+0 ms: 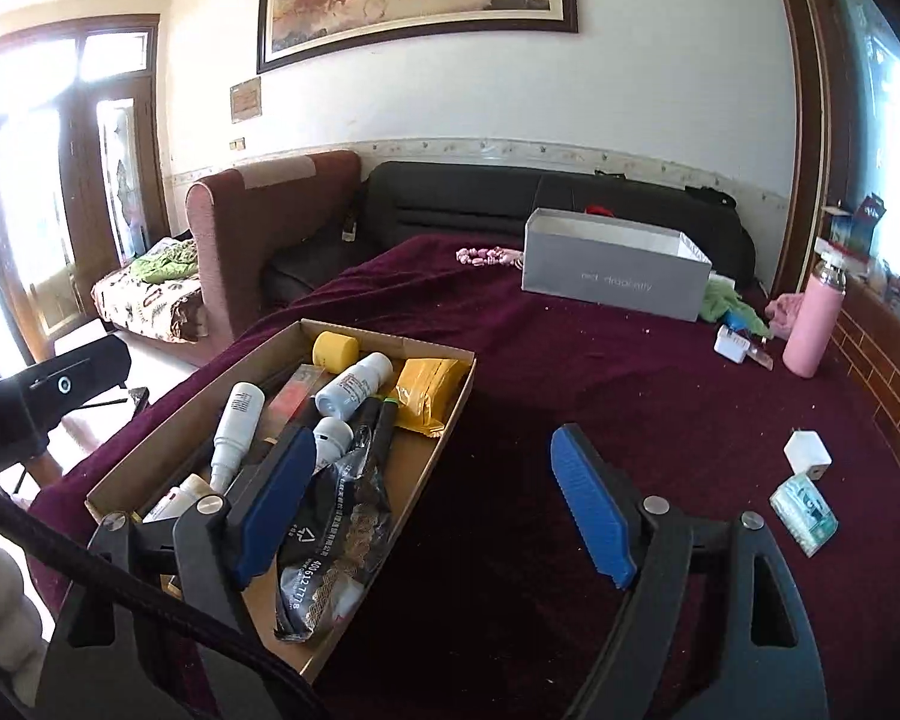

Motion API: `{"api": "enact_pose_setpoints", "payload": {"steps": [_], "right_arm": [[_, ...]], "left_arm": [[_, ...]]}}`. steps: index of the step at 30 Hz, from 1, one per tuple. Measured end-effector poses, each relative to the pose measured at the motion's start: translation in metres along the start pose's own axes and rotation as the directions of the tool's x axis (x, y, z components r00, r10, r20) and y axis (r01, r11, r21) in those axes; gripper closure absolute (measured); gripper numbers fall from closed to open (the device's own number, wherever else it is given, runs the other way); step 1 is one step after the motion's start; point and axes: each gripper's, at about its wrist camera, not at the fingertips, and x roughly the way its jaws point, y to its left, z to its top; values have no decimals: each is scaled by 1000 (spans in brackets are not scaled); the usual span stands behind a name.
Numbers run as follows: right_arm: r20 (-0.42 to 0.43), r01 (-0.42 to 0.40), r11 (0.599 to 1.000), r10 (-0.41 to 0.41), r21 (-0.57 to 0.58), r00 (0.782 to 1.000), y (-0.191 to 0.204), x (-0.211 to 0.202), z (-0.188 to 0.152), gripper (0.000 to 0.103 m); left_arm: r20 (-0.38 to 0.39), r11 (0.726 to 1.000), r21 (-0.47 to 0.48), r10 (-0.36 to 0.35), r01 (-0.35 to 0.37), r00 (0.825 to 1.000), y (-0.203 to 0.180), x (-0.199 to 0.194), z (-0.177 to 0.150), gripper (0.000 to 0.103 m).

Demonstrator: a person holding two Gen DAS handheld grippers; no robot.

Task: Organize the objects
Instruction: 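Open both tools to release the marker and packet in the tray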

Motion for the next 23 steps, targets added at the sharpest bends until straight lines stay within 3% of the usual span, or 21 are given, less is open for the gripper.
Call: {"api": "enact_pose_setpoints", "payload": {"steps": [3,10,23], "right_arm": [[-6,-9,1000,9,2,1000,-2,-2,-1,21],[-30,-11,1000,11,-14,999,0,-3,-5,21],[-56,-17,999,15,-41,998,7,-8,-10,21]], "left_arm": [[15,997,2,73,-73,997,1,-2,0,1],[9,990,19,142,-142,990,-1,-3,-6,1],[11,986,42,161,-162,987,-4,-13,-9,1]]}}
